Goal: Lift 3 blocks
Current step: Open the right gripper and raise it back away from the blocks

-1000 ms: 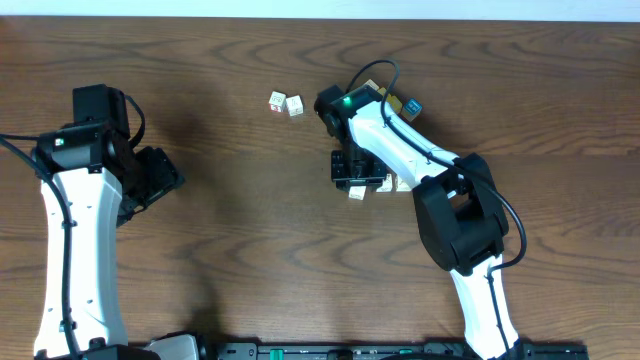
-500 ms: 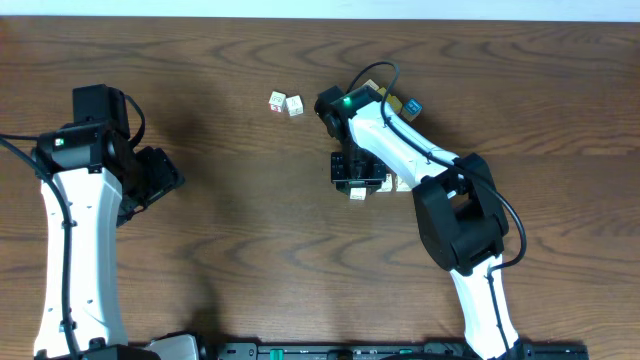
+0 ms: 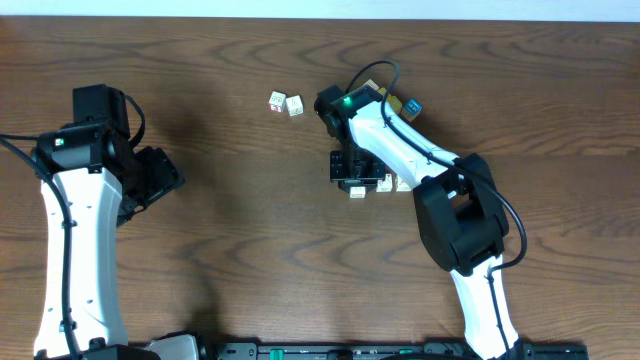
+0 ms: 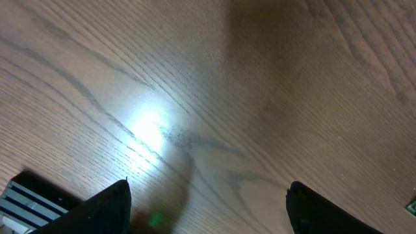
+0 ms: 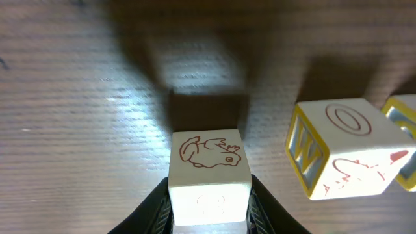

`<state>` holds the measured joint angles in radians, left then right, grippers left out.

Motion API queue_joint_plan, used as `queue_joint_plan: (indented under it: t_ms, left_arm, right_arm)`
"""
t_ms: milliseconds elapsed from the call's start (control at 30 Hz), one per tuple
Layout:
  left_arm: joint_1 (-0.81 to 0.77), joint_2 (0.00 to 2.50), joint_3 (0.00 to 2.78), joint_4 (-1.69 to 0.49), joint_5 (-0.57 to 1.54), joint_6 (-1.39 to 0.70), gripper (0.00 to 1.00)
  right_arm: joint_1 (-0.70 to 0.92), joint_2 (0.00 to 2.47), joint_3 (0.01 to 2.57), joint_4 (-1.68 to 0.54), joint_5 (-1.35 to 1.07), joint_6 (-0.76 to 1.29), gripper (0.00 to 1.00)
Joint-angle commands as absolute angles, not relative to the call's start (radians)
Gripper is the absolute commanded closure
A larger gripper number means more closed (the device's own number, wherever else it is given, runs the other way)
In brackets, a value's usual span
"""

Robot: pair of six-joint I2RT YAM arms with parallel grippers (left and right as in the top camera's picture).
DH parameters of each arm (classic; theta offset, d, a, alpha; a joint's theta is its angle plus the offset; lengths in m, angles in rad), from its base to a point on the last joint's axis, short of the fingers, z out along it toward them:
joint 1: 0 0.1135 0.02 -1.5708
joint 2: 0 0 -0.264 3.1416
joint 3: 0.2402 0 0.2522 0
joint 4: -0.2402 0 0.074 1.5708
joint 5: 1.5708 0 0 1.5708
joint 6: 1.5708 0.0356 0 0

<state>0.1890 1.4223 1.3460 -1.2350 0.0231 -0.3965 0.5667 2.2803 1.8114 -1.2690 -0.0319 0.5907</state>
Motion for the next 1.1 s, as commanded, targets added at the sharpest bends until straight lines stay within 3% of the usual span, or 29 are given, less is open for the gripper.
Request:
queue_joint_plan:
  t_ms: [0,1067]
  left_arm:
    - [0.192,1.419,1.364,-1.241,0.017,-0.406,0.23]
    - [0.192,1.419,1.364,-1.241,0.017,-0.406,0.23]
  right_arm:
    - [0.557,2.25,1.809,-1.25,-0.034,0.588,0.72]
    - [0.514,2.25,1.809,-1.241,-0.019,0.577,0.71]
